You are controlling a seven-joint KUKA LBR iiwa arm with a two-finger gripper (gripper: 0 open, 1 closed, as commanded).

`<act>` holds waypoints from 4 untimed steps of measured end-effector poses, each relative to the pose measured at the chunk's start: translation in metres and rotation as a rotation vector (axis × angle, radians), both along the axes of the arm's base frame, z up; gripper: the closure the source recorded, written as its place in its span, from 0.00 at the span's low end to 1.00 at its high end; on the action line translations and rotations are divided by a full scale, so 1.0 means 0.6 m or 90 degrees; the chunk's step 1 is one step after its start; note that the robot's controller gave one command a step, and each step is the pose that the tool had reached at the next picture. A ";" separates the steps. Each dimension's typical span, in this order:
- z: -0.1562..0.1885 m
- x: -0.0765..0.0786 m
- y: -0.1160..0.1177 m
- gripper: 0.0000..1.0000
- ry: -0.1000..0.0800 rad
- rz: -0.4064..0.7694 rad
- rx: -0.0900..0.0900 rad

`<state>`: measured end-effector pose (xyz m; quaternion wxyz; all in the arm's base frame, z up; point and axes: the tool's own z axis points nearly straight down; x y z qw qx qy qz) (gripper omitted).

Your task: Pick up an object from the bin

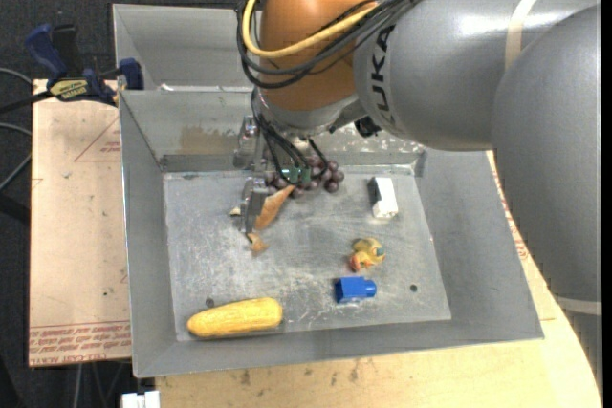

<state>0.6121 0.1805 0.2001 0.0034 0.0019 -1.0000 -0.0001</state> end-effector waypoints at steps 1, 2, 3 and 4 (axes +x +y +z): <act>0.008 0.003 -0.001 0.00 -0.005 -0.002 0.001; -0.099 0.013 -0.060 0.00 -0.008 0.047 0.001; -0.111 0.015 -0.137 0.00 -0.002 0.099 0.001; -0.118 0.020 -0.128 0.00 -0.006 0.227 0.001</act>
Offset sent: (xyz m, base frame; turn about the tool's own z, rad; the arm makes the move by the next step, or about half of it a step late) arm 0.0121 -0.0746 -0.1301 -0.1516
